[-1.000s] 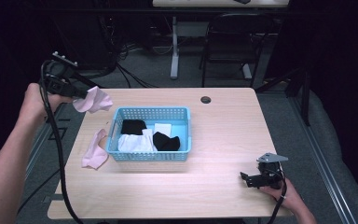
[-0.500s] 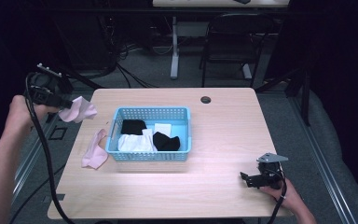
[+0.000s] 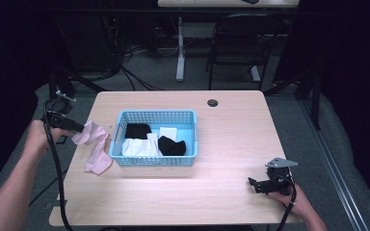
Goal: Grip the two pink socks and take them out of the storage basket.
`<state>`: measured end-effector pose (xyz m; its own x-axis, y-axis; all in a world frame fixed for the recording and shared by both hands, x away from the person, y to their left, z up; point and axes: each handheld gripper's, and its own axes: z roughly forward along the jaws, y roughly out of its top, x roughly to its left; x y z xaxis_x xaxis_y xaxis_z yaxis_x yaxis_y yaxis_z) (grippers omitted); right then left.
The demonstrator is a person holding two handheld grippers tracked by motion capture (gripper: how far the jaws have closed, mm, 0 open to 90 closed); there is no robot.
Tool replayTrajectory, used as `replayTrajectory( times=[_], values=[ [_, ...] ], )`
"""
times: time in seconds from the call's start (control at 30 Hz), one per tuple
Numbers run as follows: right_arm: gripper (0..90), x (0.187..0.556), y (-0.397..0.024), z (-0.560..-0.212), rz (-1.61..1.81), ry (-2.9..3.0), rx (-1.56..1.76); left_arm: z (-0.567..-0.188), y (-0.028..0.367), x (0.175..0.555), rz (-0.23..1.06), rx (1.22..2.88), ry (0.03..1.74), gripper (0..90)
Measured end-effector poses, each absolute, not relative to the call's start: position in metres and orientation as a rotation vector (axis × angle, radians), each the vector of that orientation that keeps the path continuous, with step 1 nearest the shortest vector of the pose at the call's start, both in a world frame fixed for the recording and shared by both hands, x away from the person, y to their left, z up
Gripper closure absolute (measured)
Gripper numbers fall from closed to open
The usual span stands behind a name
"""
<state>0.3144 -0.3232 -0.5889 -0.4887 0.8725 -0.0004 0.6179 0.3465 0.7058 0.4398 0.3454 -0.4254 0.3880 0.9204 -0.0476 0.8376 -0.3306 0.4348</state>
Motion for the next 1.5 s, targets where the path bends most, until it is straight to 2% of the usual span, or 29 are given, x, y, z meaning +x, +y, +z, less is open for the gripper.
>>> replayTrajectory(
  times=[0.37, 0.73, 0.87, 0.97, 1.07, 1.1, 1.13, 1.2, 1.33, 1.5],
  values=[
    [0.0, 0.314, -0.323, -0.589, 0.93, 2.238, 1.311, -0.483, 0.338, 0.444, 0.233, 2.301, 1.573, 87.2],
    [0.0, 0.314, -0.323, -0.589, 0.93, 2.238, 1.311, -0.518, 0.337, 0.44, 0.208, 2.281, 1.61, 83.4],
    [0.0, 0.314, -0.323, -0.589, 0.923, 2.237, 1.311, -0.517, 0.342, 0.433, 0.23, 2.245, 1.598, 73.3],
    [0.0, 0.314, -0.323, -0.589, 0.93, 2.238, 1.311, -0.51, 0.346, 0.427, 0.272, 2.214, 1.593, 58.2],
    [0.0, 0.314, -0.323, -0.589, 0.93, 2.238, 1.311, -0.503, 0.349, 0.419, 0.311, 2.182, 1.587, 37.2],
    [0.0, 0.314, -0.323, -0.589, 0.925, 2.237, 1.31, -0.503, 0.349, 0.419, 0.311, 2.182, 1.587, 32.9],
    [0.0, 0.314, -0.323, -0.589, 0.925, 2.237, 1.31, -0.501, 0.351, 0.416, 0.329, 2.171, 1.585, 32.9],
    [0.0, 0.314, -0.323, -0.589, 0.925, 2.236, 1.311, -0.498, 0.353, 0.406, 0.371, 2.137, 1.58, 19.2],
    [0.0, 0.314, -0.323, -0.589, 0.929, 2.236, 1.312, -0.497, 0.355, 0.394, 0.42, 2.101, 1.567, 8.4],
    [0.0, 0.314, -0.323, -0.589, 0.929, 2.235, 1.313, -0.505, 0.355, 0.373, 0.501, 2.045, 1.558, 0.2]
  ],
)
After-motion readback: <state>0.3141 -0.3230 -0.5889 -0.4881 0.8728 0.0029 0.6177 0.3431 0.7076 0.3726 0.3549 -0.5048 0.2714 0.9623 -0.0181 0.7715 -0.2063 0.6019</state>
